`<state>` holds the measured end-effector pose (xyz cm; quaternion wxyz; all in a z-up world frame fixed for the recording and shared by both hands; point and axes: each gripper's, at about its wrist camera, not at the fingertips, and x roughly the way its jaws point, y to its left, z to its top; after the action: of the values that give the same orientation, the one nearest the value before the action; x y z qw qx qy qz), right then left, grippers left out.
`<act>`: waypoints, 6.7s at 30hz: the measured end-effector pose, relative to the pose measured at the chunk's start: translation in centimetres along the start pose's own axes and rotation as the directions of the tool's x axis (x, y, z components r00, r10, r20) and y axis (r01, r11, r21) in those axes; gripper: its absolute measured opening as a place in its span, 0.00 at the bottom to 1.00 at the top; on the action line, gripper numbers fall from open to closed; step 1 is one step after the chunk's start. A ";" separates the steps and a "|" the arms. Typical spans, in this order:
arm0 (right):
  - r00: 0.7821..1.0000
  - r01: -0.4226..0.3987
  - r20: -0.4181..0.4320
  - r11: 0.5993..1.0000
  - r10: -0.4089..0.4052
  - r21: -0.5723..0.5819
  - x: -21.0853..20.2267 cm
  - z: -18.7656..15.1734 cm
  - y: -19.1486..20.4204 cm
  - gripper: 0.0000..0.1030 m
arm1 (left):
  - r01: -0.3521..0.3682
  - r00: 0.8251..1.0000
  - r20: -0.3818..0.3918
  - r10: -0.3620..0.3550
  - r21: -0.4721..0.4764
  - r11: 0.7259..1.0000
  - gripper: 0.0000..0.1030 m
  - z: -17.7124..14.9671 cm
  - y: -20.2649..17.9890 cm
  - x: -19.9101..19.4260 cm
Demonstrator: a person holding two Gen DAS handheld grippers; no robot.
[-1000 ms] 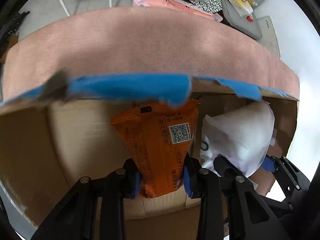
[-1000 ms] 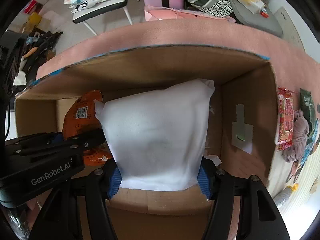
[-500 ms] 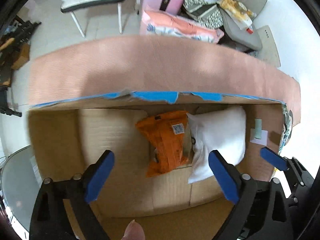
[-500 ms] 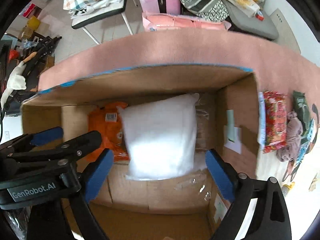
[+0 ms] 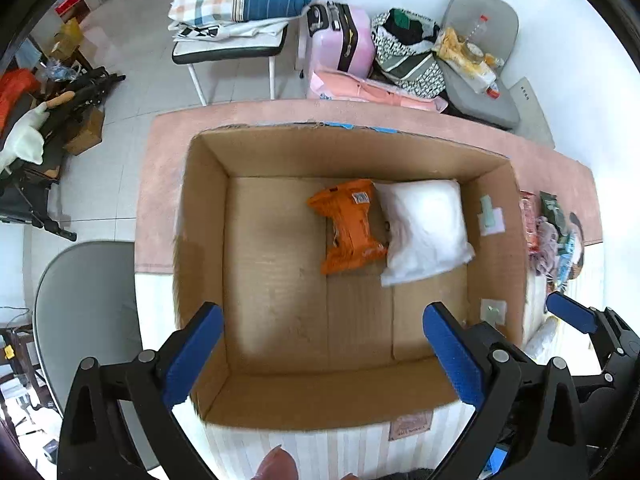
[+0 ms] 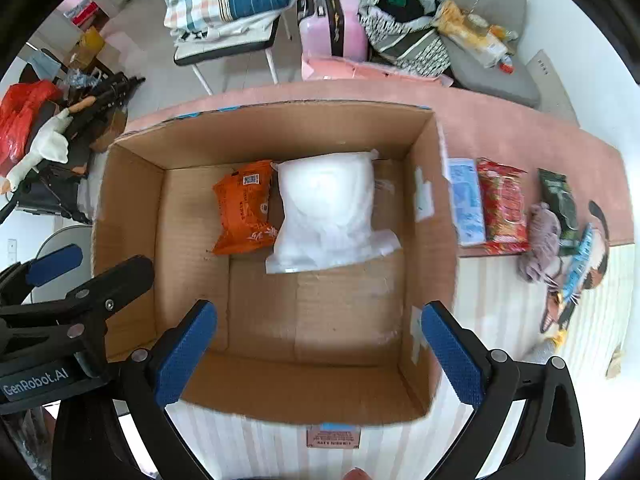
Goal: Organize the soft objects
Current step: 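Lift both open tools out of the box, then grasp the red floral wipes pack with the left tool while the right tool grasps the green Deeyeo pack, then carry both packs into the box and open both tools, then grasp the blue-white tissue pack with the left tool while the right tool grasps the lilac cloth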
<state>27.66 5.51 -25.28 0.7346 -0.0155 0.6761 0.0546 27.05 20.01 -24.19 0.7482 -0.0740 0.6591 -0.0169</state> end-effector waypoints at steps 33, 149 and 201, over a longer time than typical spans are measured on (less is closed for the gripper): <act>0.999 -0.049 0.023 0.941 0.043 0.336 -2.0 1.8 -34.6 0.96 | 0.012 0.991 -0.136 0.017 0.211 0.977 0.89 7.5 -29.2 6.9; 0.991 -0.131 -0.004 0.990 0.132 0.049 -3.2 -4.5 -5.2 1.00 | -0.076 0.997 0.034 0.074 0.041 0.996 0.98 -2.4 -5.3 -5.5; 0.961 -0.193 -0.069 0.828 0.268 0.526 11.6 -0.1 -43.4 0.98 | -0.089 0.889 -0.402 0.218 0.314 0.945 0.97 12.0 -37.0 21.2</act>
<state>32.85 -36.99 -39.03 0.6507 0.2592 0.7126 -0.0407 44.38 -18.12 -38.69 0.5852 0.0938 0.8026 -0.0685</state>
